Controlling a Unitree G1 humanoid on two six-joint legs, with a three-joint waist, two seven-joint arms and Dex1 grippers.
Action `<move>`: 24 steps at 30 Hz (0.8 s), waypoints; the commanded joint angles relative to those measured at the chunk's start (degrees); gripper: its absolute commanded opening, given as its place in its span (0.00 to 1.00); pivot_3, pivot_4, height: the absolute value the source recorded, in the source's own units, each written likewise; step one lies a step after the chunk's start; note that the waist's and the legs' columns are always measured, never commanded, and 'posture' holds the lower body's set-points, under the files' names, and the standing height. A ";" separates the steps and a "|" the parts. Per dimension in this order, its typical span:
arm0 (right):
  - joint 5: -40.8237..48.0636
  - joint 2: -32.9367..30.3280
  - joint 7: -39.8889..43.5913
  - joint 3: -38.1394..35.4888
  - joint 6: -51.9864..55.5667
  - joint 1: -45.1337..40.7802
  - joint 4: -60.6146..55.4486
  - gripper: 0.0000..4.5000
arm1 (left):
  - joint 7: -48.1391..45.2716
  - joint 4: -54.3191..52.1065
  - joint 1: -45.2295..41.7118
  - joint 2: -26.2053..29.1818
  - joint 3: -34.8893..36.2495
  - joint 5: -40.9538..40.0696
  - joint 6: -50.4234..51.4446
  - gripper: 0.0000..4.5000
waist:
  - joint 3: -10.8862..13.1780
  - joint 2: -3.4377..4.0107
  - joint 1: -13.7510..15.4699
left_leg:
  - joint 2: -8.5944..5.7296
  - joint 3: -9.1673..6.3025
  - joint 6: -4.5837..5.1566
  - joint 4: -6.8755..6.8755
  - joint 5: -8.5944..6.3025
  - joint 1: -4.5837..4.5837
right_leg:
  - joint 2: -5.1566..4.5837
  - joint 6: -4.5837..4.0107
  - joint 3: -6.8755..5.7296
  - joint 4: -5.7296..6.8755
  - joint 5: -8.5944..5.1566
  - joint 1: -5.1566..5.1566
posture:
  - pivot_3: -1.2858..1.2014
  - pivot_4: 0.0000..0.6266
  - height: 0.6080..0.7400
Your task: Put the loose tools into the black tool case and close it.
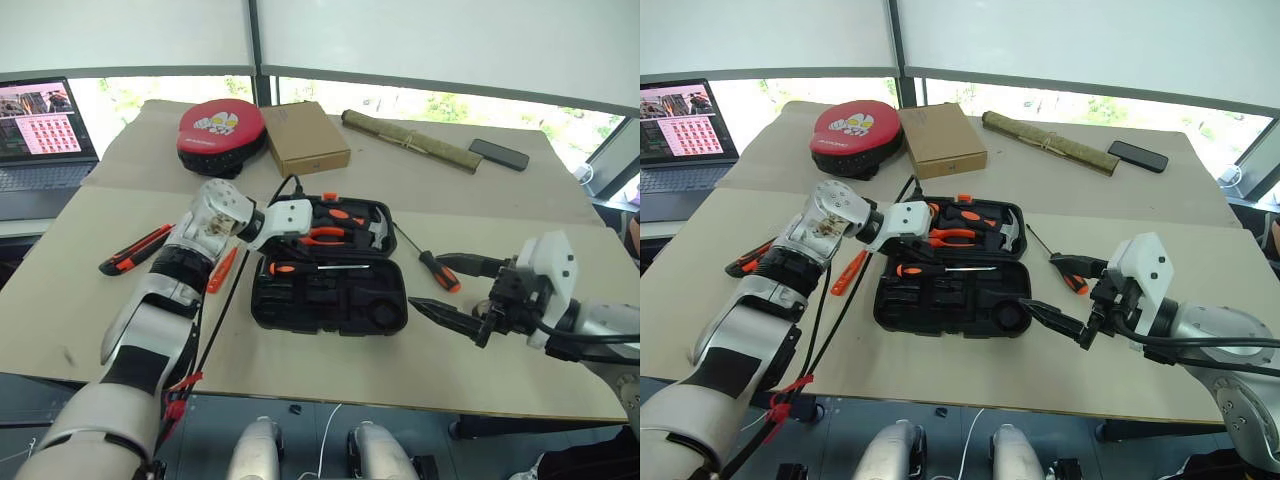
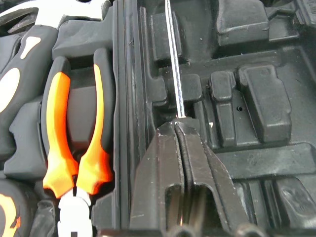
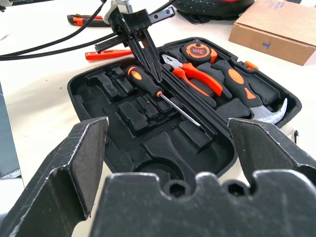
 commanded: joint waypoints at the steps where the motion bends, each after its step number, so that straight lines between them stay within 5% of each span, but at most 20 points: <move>1: -0.10 0.09 -0.29 -1.38 -1.18 -0.17 -1.06 1.00 | -0.51 -0.46 -0.57 -0.12 0.09 -0.35 -1.40 0.01 | 0.00 0.00 0.00 | 0.00 0.00 0.00 0.00 0.00 0.00 | 0.00 0.00 0.00 0.00 0.00 0.00 | 0.52 0.24 1.00; 16: -0.47 0.10 -0.43 -1.26 -1.49 0.38 -1.18 1.00 | 2.27 1.72 -0.27 -0.34 -2.03 3.51 -4.70 0.01 | 0.00 0.00 0.03 | 0.00 -0.01 0.00 0.01 0.00 0.00 | -0.01 0.00 0.00 0.00 0.00 0.01 | 0.52 0.24 1.00; 24: -0.81 0.03 -0.10 -1.14 -1.51 0.41 -1.17 1.00 | -1.86 -0.17 -1.08 -0.98 0.41 -0.72 -2.60 0.01 | 0.00 0.01 0.02 | -0.02 -0.02 0.02 0.08 0.01 0.02 | -0.01 0.00 0.00 0.10 0.00 0.04 | 0.52 0.24 1.00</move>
